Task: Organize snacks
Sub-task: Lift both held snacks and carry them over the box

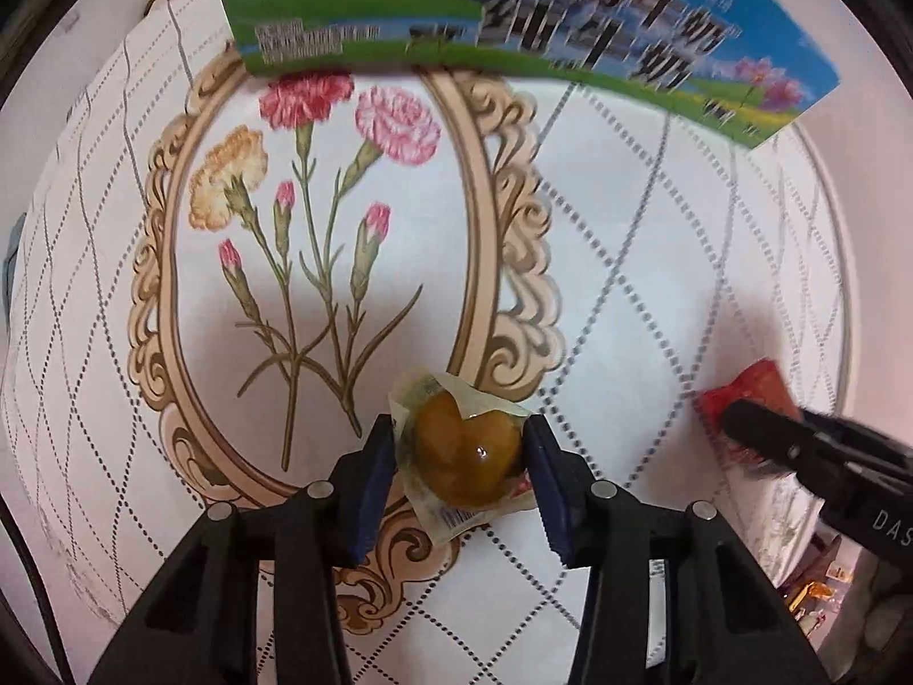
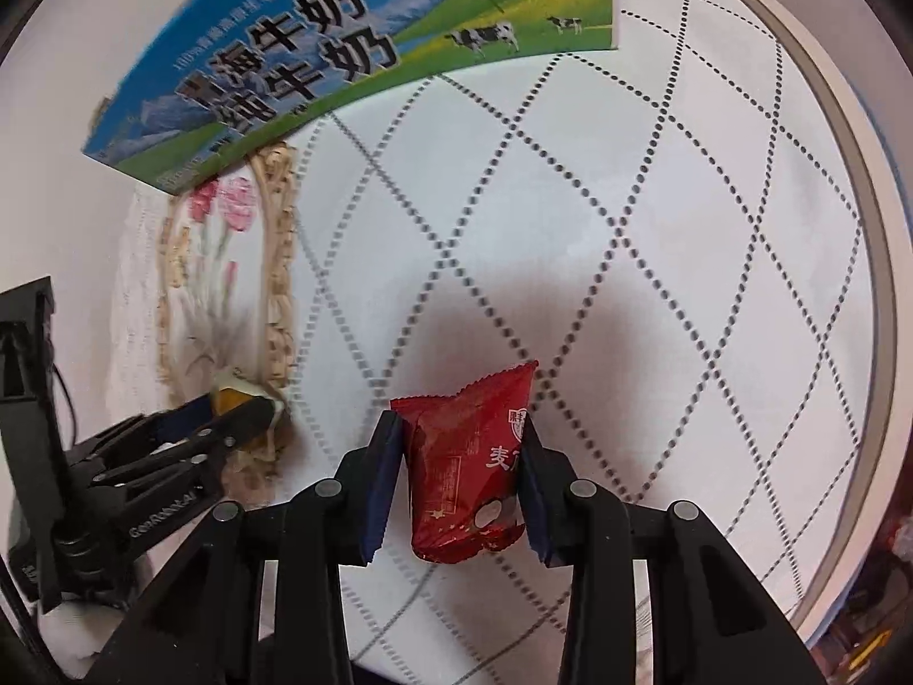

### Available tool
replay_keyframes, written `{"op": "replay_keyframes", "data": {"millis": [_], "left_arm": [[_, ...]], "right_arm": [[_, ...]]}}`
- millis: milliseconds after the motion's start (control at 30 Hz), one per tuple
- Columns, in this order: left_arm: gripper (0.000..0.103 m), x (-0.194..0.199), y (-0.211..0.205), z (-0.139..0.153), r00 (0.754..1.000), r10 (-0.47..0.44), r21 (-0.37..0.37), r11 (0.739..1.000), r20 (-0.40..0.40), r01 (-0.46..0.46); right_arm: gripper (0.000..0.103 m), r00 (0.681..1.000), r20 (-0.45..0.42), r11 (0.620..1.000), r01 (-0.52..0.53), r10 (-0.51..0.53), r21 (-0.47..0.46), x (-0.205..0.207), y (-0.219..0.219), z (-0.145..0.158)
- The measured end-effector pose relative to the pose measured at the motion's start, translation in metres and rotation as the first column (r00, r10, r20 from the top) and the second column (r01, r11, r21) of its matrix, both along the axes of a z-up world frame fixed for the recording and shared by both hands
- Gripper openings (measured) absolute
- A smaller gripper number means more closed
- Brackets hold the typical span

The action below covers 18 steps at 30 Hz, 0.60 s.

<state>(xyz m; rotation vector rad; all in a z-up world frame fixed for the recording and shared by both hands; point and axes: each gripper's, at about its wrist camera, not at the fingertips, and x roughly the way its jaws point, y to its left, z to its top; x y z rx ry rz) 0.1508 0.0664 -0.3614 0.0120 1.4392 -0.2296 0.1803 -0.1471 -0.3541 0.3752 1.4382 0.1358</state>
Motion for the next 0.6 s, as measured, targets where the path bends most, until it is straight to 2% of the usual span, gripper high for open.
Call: {"op": "replay_keyframes", "data": {"millis": [100, 200, 333, 433, 533, 600], "left_arm": [[0.042, 0.002, -0.003, 0.017, 1.0, 0.001, -0.032, 0.999, 0.012, -0.001], [0.042, 0.008, -0.005, 0.042, 1.0, 0.02, -0.103, 0.995, 0.021, -0.018], [0.042, 0.027, -0.013, 0.098, 0.994, 0.037, -0.193, 0.981, 0.108, -0.015], [0.042, 0.054, -0.018, 0.135, 0.983, 0.018, -0.205, 0.979, 0.182, 0.02], [0.042, 0.09, -0.008, 0.15, 0.971, 0.007, -0.187, 0.982, 0.238, 0.039], [0.042, 0.115, -0.009, 0.161, 0.964, 0.007, -0.173, 0.984, 0.265, 0.04]], "right_arm": [[0.04, 1.0, 0.002, 0.996, 0.019, -0.019, 0.083, 0.0, -0.003, 0.012], [0.04, 0.999, 0.03, 0.992, 0.02, -0.024, 0.124, 0.005, -0.004, 0.03], [0.04, 0.995, 0.093, 0.987, 0.008, -0.024, 0.162, 0.02, -0.009, 0.065], [0.04, 0.988, 0.147, 0.982, 0.01, -0.038, 0.188, 0.038, -0.017, 0.094], [0.04, 0.978, 0.2, 0.98, 0.015, -0.056, 0.198, 0.064, -0.028, 0.122], [0.04, 0.97, 0.237, 0.985, 0.014, -0.055, 0.171, 0.089, -0.034, 0.139]]}}
